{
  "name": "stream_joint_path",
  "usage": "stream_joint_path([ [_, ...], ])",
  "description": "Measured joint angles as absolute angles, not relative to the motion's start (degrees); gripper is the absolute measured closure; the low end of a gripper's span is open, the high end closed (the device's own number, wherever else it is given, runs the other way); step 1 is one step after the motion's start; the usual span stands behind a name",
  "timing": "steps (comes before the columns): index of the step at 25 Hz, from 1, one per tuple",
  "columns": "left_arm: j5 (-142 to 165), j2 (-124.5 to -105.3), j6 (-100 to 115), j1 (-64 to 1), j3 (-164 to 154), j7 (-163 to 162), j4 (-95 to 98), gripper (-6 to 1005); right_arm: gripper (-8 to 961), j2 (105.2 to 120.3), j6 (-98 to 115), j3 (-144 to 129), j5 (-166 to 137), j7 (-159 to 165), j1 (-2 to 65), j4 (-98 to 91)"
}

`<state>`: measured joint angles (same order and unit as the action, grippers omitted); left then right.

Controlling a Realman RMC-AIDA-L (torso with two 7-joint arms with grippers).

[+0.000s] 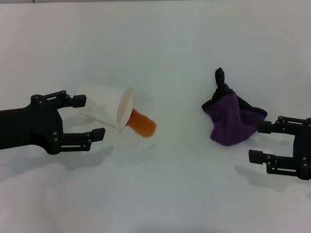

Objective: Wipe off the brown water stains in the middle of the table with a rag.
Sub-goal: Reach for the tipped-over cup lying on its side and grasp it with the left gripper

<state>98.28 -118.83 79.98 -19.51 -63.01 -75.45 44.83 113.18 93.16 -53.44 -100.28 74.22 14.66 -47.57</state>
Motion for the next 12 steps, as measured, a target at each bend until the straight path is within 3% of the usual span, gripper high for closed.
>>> stream_joint_path([
  [12, 98.2, -118.83, 80.0, -19.5, -63.0, -75.7, 44.8, 114, 249, 113.03, 93.2, -53.4, -100.5, 74.3, 14.9, -47.5],
])
